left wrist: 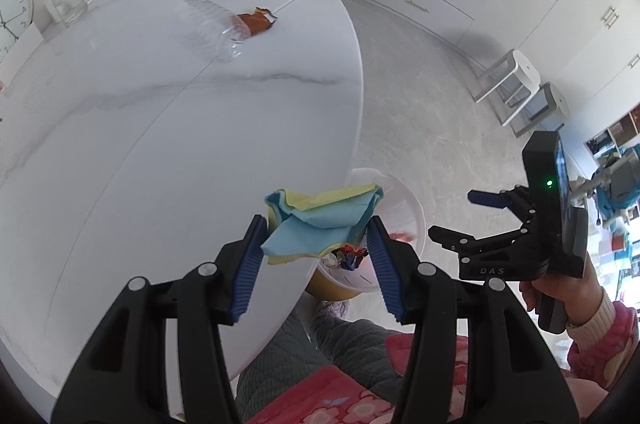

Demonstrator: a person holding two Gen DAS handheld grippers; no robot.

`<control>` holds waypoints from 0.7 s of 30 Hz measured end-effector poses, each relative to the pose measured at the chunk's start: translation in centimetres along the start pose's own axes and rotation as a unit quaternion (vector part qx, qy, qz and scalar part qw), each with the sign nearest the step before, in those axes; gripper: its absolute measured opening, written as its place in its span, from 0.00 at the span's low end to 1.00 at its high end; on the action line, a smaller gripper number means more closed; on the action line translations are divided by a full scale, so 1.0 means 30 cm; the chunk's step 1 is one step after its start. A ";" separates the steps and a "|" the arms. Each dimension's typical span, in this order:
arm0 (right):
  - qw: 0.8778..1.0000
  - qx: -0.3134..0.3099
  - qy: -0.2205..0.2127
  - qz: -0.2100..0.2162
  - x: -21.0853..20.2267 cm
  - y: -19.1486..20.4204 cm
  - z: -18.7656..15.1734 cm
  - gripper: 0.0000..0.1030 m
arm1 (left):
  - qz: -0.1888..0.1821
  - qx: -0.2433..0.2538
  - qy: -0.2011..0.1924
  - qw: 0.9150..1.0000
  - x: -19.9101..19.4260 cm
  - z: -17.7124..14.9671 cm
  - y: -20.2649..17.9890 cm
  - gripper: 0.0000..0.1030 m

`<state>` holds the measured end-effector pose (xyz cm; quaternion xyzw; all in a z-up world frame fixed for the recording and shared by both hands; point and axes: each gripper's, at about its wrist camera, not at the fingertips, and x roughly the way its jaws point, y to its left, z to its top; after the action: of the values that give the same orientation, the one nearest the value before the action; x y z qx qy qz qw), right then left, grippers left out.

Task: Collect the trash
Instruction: 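Carry the cloth and pink paper to the wastebasket and release both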

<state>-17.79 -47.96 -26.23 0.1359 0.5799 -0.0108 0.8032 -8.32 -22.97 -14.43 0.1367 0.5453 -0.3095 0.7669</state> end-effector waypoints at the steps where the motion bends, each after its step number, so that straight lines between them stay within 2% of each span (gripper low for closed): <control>1: 1.000 0.004 -0.001 -0.001 -0.008 -0.017 -0.007 0.89 | -0.002 0.003 0.002 1.000 0.004 0.001 -0.010 0.49; 4: 1.000 0.018 0.003 -0.017 -0.018 -0.051 -0.012 0.93 | -0.006 0.016 0.008 1.000 0.022 0.001 -0.047 0.49; 10: 0.997 0.075 -0.006 -0.029 -0.076 -0.145 -0.028 0.94 | -0.026 0.067 0.022 0.997 0.066 0.012 -0.151 0.49; 14: 0.994 0.091 -0.026 -0.050 -0.119 -0.197 -0.042 0.97 | -0.052 0.122 0.052 0.990 0.153 0.023 -0.270 0.50; 17: 0.993 0.103 -0.031 -0.056 -0.143 -0.236 -0.059 0.97 | -0.052 0.164 0.076 0.982 0.243 0.028 -0.349 0.52; 19: 0.991 0.111 -0.032 -0.060 -0.151 -0.259 -0.074 0.97 | -0.050 0.174 0.089 0.979 0.291 0.034 -0.382 0.54; 20: 0.991 0.115 -0.032 -0.062 -0.153 -0.268 -0.079 0.97 | -0.049 0.177 0.100 0.978 0.317 0.038 -0.396 0.59; 21: 0.991 0.118 -0.031 -0.062 -0.156 -0.274 -0.085 0.97 | -0.045 0.177 0.108 0.977 0.338 0.043 -0.405 0.70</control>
<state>-23.13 -55.94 -24.28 0.1934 0.5565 -0.1333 0.7969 -12.77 -36.35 -21.72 0.2781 0.5670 -0.4184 0.6528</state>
